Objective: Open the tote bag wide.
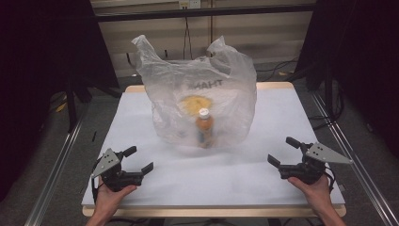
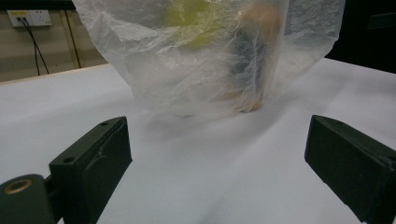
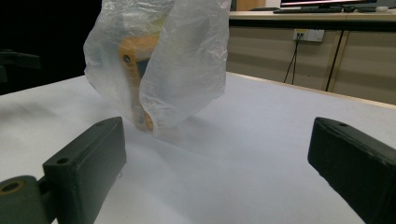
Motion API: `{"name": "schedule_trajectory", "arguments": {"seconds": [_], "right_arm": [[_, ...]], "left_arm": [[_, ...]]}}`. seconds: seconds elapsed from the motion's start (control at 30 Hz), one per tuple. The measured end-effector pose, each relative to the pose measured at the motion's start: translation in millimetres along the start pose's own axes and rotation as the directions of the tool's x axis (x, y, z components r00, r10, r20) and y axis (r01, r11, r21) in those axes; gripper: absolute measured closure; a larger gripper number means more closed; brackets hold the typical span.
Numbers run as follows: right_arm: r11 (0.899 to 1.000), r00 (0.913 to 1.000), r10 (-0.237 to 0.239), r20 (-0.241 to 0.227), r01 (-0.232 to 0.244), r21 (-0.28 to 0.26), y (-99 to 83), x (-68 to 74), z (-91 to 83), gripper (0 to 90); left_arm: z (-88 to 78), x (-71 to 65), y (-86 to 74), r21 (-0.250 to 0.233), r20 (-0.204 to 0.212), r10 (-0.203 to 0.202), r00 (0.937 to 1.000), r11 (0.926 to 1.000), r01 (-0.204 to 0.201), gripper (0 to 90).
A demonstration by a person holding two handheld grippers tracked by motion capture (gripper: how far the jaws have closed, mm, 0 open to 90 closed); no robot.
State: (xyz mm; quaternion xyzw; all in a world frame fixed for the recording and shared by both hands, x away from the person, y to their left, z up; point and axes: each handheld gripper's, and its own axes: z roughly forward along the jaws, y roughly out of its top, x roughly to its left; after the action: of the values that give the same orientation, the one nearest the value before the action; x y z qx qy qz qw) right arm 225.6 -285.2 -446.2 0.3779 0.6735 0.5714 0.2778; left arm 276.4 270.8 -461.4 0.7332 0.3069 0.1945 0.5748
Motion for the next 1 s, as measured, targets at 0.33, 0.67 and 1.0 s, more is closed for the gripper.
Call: {"name": "schedule_trajectory", "arguments": {"seconds": [0.33,0.67,1.0], "right_arm": [[0.999,0.9981,0.005,-0.061,-0.003,0.04,1.3,5.1,5.2,23.8],[0.999,0.9907,0.002,-0.136,0.004,0.044,6.0,6.6,9.0,60.3],[0.998,0.9804,0.014,-0.196,-0.002,0.064,16.6,9.1,17.2,83.7]], "left_arm": [[0.4,-3.4,5.2,0.014,0.058,0.011,0.9983,0.9998,-0.011,27.5],[9.2,-9.8,19.0,0.038,0.135,0.011,0.9908,0.9992,-0.016,53.6],[20.1,-14.1,29.5,0.088,0.212,-0.015,0.9773,0.9961,-0.004,77.6]]}}
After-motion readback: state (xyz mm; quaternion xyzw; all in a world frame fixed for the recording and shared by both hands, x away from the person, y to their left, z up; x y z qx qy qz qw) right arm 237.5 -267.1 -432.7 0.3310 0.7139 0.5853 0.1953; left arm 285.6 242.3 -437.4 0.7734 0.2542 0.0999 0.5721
